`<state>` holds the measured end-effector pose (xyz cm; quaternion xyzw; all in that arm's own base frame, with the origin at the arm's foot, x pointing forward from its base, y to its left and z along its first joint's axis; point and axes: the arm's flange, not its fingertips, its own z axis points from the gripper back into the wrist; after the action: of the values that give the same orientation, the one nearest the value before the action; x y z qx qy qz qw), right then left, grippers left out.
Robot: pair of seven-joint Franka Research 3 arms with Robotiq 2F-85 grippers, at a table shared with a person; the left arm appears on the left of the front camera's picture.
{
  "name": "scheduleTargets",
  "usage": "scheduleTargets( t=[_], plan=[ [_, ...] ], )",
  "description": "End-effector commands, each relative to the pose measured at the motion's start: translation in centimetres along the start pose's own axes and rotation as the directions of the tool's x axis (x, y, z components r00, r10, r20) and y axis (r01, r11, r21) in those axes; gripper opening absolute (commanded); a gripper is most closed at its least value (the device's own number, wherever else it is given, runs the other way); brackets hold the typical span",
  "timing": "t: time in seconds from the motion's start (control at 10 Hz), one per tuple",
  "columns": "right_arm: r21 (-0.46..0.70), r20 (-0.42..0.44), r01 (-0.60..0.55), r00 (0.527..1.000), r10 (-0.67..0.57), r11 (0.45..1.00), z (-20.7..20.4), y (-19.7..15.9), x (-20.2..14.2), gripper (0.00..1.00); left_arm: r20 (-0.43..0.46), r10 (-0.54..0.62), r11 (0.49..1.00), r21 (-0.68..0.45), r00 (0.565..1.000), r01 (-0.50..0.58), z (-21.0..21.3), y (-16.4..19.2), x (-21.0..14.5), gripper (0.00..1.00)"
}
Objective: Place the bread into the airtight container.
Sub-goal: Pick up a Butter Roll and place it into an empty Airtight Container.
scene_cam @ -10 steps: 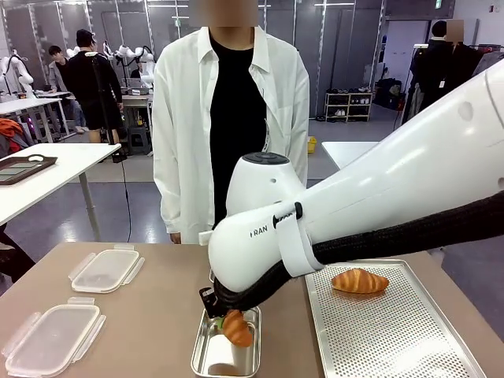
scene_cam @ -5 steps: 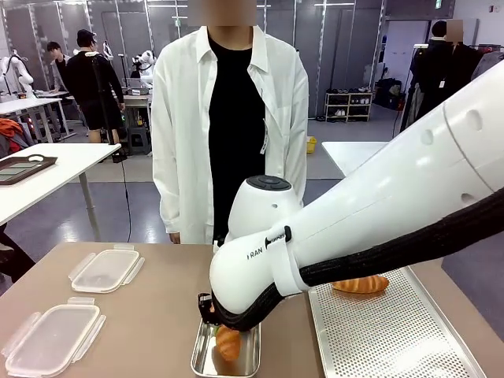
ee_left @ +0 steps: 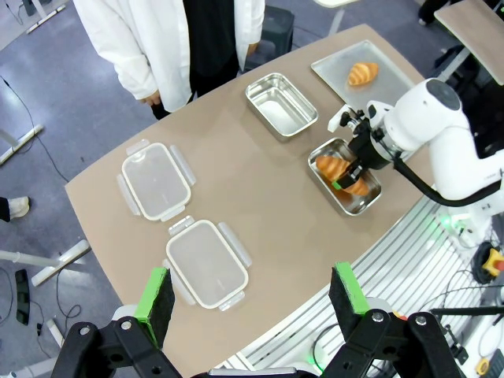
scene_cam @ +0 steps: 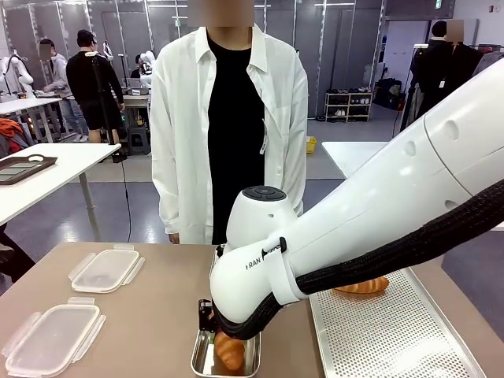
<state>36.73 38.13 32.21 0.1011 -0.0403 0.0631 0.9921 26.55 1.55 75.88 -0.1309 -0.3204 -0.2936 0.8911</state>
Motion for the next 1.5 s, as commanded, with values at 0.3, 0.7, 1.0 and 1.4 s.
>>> scheduleTargets(
  t=[0.3, 0.7, 1.0, 1.4],
  plan=[
    [-0.039, 0.035, 0.037, 0.999, -0.036, 0.999, 0.51, 1.00, 0.15, 1.00, -0.001, -0.016, 1.000, -0.005, 1.000, 0.016, 0.11, -0.01, 0.13, 1.00],
    [-0.021, 0.023, -0.007, 1.000, 0.007, 1.000, 0.36, 0.19, 0.00, 1.00, -0.001, -0.016, 1.000, -0.005, 1.000, 0.016, 0.11, -0.01, 0.13, 1.00],
    [-0.021, 0.023, -0.007, 1.000, 0.007, 1.000, 0.36, 0.19, 0.00, 1.00, -0.001, -0.016, 1.000, -0.005, 1.000, 0.016, 0.11, -0.01, 0.13, 1.00],
    [-0.021, 0.023, -0.007, 1.000, 0.007, 1.000, 0.36, 0.19, 0.00, 1.00, -0.001, -0.016, 1.000, -0.005, 1.000, 0.016, 0.11, -0.01, 0.13, 1.00]
  ],
)
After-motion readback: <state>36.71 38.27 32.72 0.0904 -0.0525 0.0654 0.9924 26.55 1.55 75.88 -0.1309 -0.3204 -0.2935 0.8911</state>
